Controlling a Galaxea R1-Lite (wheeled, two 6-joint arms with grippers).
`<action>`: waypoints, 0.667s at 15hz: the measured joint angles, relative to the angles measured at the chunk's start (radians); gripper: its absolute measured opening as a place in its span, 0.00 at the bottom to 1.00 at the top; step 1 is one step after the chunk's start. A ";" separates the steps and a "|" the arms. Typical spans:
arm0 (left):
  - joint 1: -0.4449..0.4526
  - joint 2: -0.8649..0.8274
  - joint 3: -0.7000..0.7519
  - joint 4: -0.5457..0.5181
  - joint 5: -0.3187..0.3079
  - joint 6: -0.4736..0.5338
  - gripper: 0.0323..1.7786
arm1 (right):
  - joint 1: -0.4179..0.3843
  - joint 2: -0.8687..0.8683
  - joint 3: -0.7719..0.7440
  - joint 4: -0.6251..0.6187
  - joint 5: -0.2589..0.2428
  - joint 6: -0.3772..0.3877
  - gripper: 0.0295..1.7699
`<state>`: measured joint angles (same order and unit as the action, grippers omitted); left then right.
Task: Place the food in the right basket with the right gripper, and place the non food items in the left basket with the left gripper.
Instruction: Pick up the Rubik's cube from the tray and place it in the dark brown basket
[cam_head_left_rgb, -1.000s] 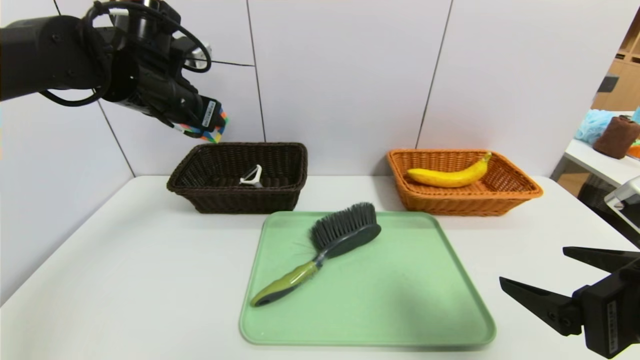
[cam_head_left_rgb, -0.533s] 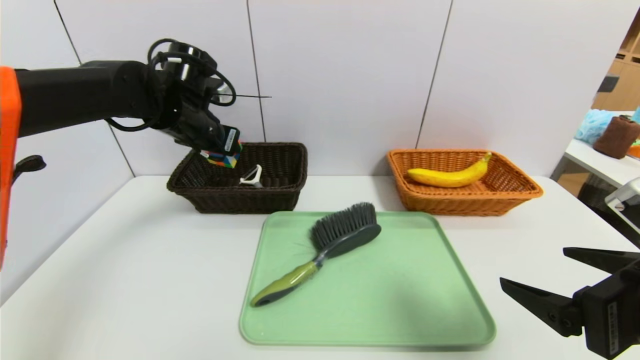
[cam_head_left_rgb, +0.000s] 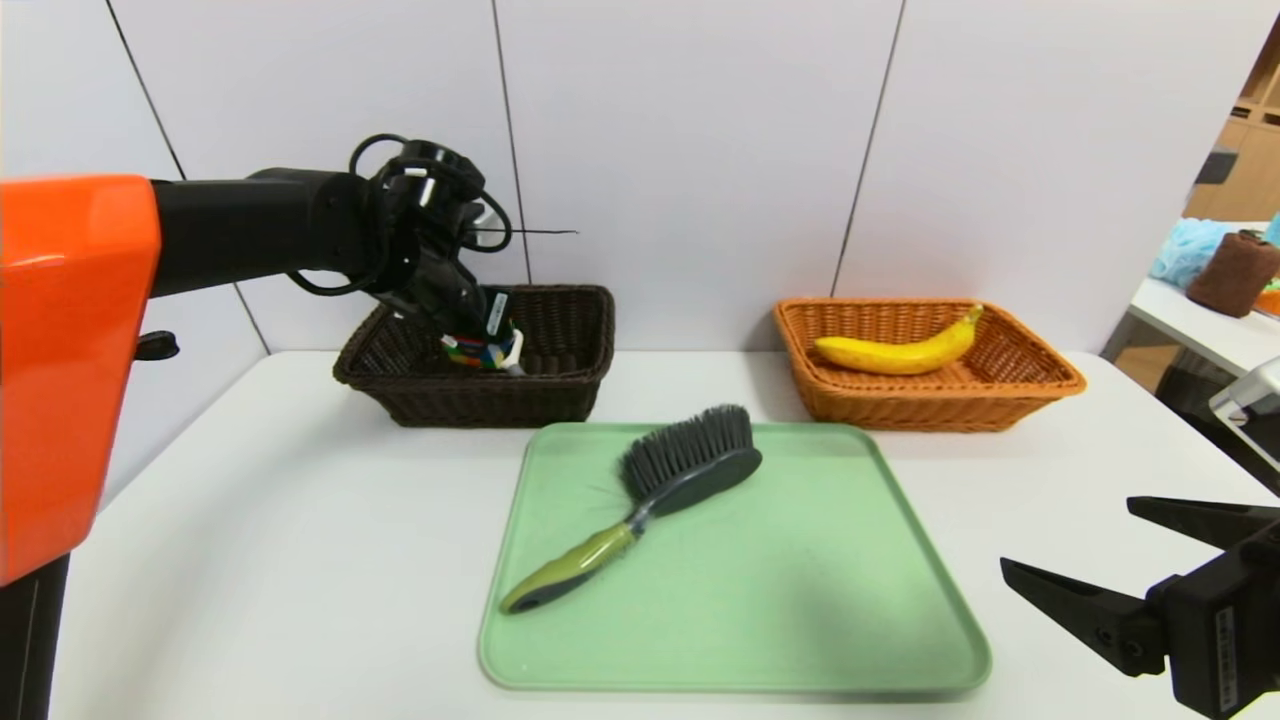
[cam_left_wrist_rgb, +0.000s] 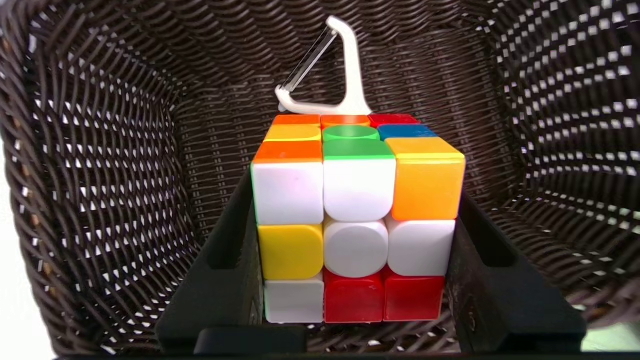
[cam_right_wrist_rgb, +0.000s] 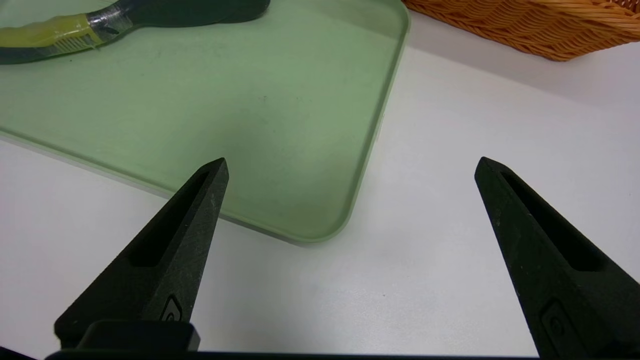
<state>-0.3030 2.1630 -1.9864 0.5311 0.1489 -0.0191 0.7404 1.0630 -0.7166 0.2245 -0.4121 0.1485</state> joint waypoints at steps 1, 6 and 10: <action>-0.001 0.008 0.000 0.000 0.000 -0.013 0.54 | 0.000 0.000 0.000 0.000 0.000 -0.001 0.96; -0.001 0.028 0.002 0.003 -0.001 -0.024 0.62 | 0.000 0.002 -0.001 0.000 0.002 -0.004 0.96; -0.002 0.033 0.006 -0.006 0.000 -0.025 0.76 | 0.000 0.006 -0.001 0.000 0.002 -0.004 0.96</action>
<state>-0.3049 2.1955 -1.9806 0.5247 0.1485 -0.0443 0.7409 1.0694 -0.7172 0.2245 -0.4102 0.1447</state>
